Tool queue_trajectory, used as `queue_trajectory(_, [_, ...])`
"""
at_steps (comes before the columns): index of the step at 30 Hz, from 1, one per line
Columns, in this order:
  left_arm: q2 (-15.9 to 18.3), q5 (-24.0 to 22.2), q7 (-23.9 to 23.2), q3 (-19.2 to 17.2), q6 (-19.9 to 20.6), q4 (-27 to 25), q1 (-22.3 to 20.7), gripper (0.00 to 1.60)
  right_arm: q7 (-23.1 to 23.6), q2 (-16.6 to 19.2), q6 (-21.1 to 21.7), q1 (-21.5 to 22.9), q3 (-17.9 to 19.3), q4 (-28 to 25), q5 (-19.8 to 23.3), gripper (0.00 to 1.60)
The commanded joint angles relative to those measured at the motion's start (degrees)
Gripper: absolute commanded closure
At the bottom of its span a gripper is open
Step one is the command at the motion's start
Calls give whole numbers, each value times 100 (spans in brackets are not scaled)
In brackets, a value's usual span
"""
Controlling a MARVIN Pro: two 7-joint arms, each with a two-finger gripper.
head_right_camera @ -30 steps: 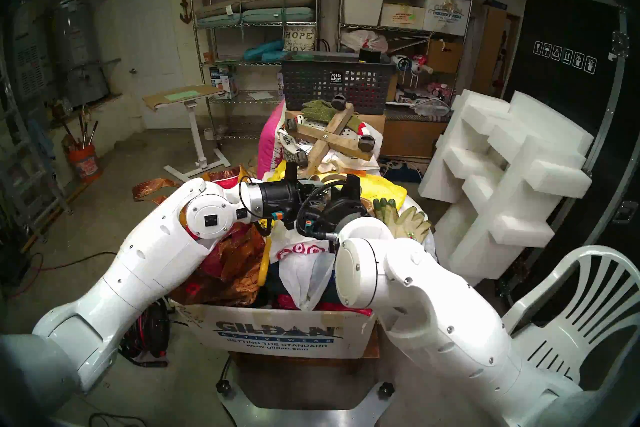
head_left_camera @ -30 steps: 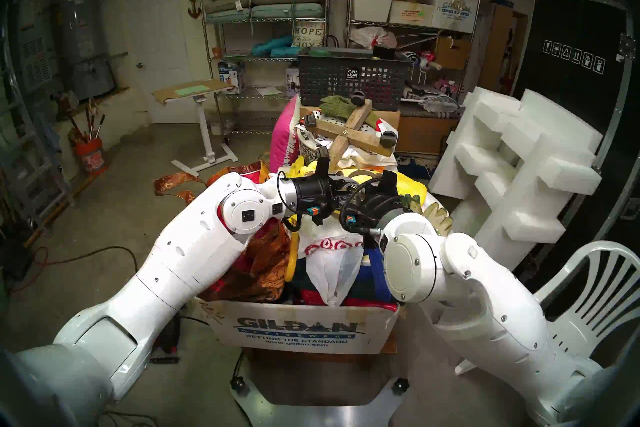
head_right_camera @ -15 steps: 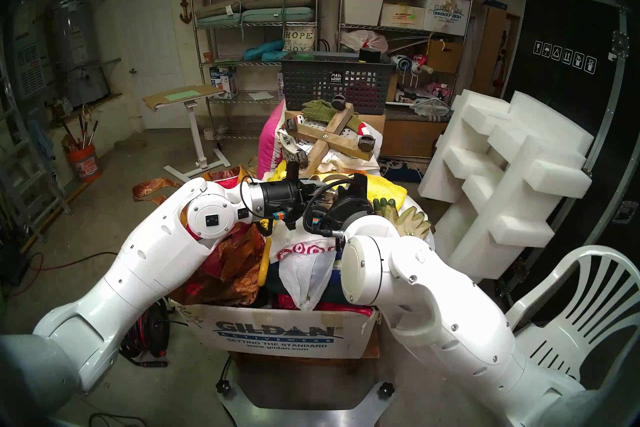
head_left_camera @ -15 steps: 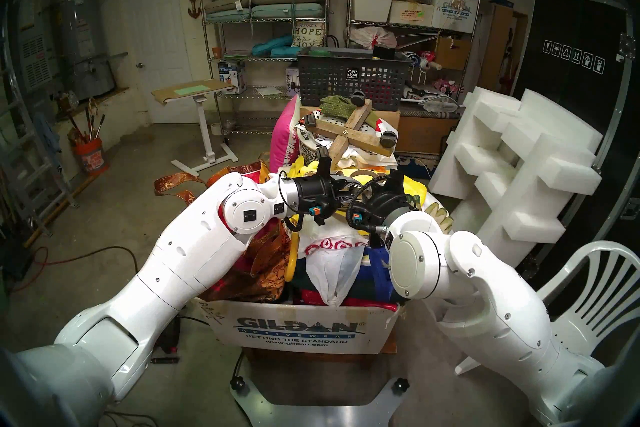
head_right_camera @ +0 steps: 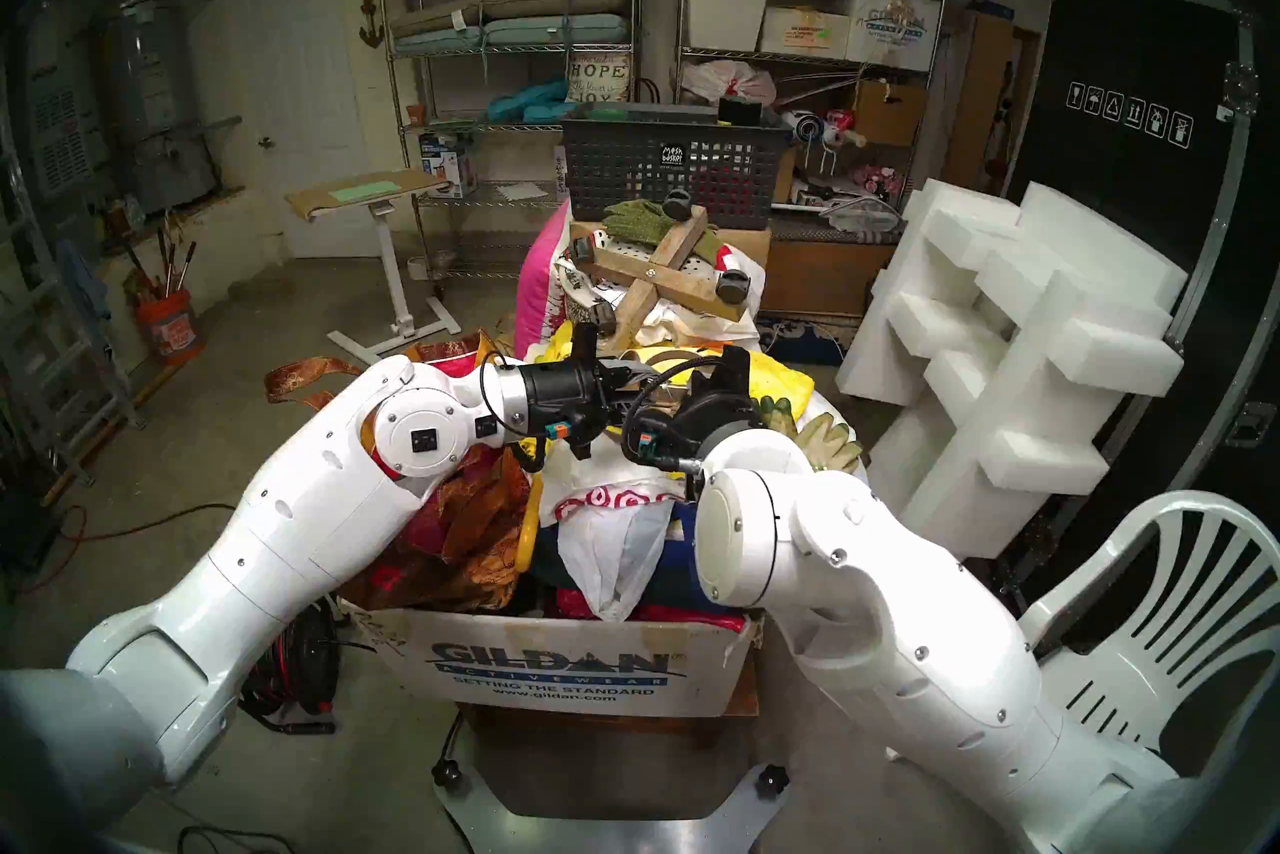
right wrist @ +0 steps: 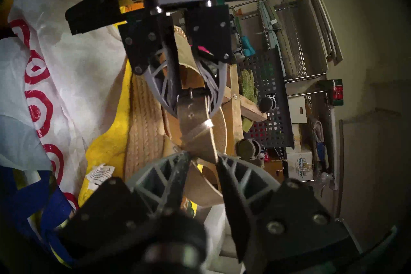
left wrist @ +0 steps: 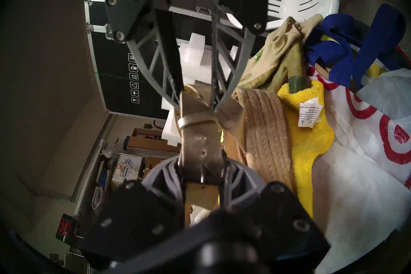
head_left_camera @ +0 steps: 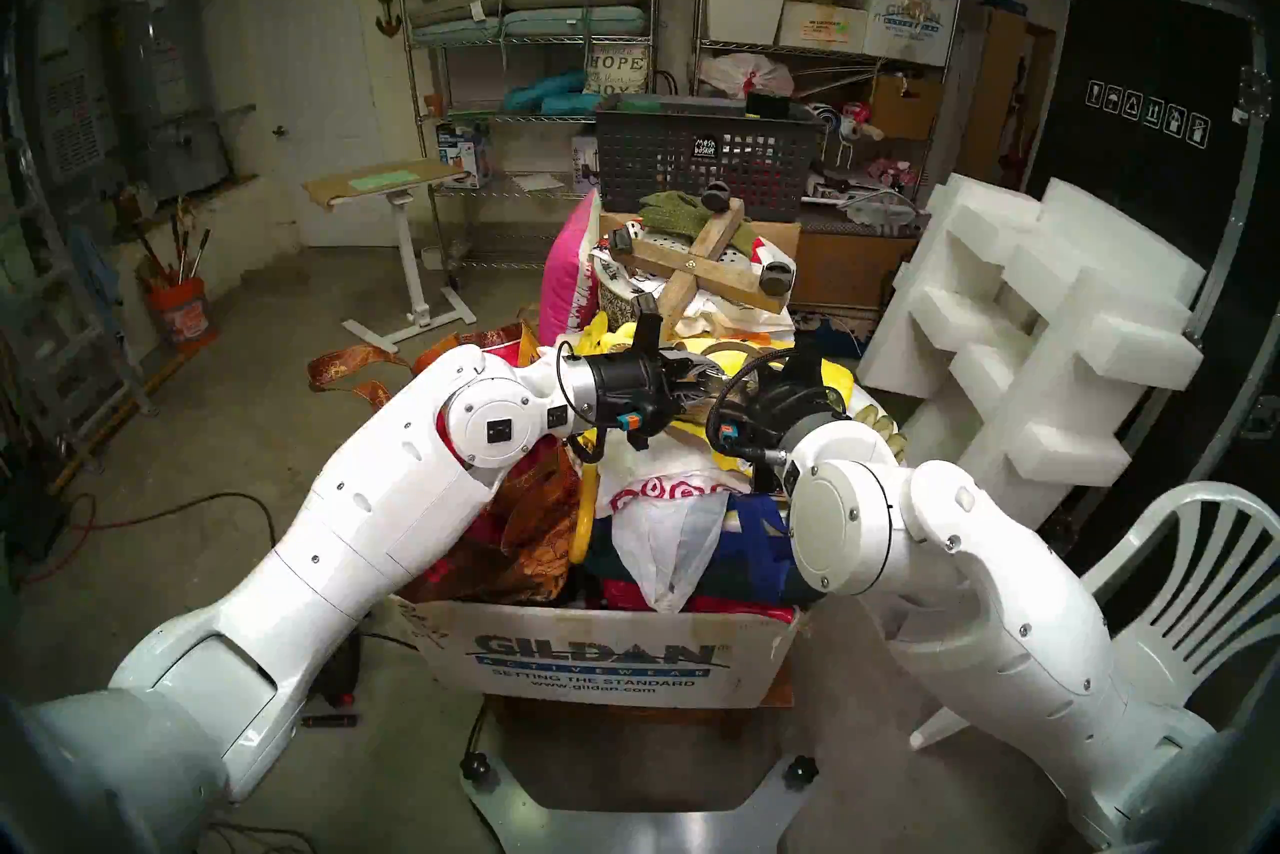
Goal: Unbuckle a shoe
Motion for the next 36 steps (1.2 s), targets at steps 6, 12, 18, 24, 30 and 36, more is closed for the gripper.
queue_trajectory(6, [-38, 15, 30, -44, 0, -41, -110, 160, -76, 43, -226, 8, -141, -196, -4, 46])
queue_trajectory(12, [-28, -7, -3, -37, -13, -60, -119, 160, -197, 5, -233, 69, -313, -96, -183, 41])
queue_trajectory(18, [20, -53, -66, -46, -33, -109, -103, 160, -233, -80, -224, 224, -412, 53, -345, 43])
queue_trajectory(24, [55, -73, -105, -63, -47, -142, -95, 160, -231, -103, -211, 288, -427, 93, -434, 43])
queue_trajectory(30, [64, -93, -115, -69, -58, -153, -88, 160, -193, -105, -198, 324, -474, 117, -557, 60])
queue_trajectory(36, [66, -106, -121, -73, -56, -161, -86, 160, -204, -103, -197, 310, -494, 114, -612, 69])
